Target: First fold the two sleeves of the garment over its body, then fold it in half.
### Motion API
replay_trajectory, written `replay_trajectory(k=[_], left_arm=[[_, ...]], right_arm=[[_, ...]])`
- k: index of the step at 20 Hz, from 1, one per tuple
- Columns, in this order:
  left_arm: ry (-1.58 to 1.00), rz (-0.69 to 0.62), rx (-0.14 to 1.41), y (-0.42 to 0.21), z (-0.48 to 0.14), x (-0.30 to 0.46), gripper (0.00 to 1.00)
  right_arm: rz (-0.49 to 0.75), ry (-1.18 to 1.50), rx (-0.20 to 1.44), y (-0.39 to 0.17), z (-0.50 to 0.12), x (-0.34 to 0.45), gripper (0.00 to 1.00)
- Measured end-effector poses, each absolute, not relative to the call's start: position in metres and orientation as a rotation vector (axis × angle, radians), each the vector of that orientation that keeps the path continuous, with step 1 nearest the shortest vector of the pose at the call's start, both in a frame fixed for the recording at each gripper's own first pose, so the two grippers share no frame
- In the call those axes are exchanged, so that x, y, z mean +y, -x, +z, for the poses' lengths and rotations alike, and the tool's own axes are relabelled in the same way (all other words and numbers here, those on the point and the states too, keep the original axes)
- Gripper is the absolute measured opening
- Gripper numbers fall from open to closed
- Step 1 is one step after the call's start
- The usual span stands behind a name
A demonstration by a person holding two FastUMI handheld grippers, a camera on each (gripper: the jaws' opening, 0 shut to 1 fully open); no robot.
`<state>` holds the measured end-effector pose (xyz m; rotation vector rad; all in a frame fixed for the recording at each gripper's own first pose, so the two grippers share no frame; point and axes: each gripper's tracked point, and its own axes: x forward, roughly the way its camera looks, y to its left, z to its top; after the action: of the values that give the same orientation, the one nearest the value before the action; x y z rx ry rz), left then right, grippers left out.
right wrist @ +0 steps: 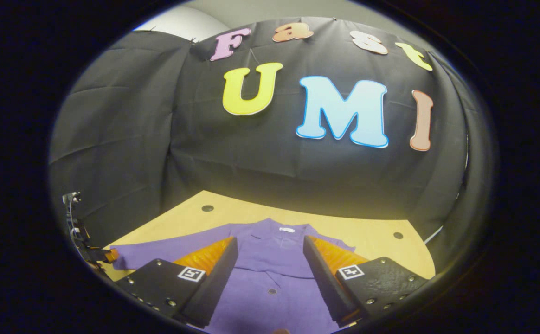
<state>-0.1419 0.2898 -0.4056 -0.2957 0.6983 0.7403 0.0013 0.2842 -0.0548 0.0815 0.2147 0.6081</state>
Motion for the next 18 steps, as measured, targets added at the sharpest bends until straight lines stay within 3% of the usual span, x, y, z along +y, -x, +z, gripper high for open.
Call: replay_trajectory(k=[12, 16, 18], left_arm=[[0.221, 0.707, 0.799, 0.129, -0.435, 0.274, 0.92], [0.219, 0.686, 0.786, 0.12, -0.441, 0.273, 0.76], [0.231, 0.682, 0.771, 0.118, -0.437, 0.27, 0.51]], right_arm=[[0.64, -0.098, 0.269, 0.016, -0.066, 0.282, 0.89], [0.65, -0.111, 0.291, 0.018, -0.073, 0.281, 0.89], [0.642, -0.119, 0.295, 0.017, -0.075, 0.275, 0.88]])
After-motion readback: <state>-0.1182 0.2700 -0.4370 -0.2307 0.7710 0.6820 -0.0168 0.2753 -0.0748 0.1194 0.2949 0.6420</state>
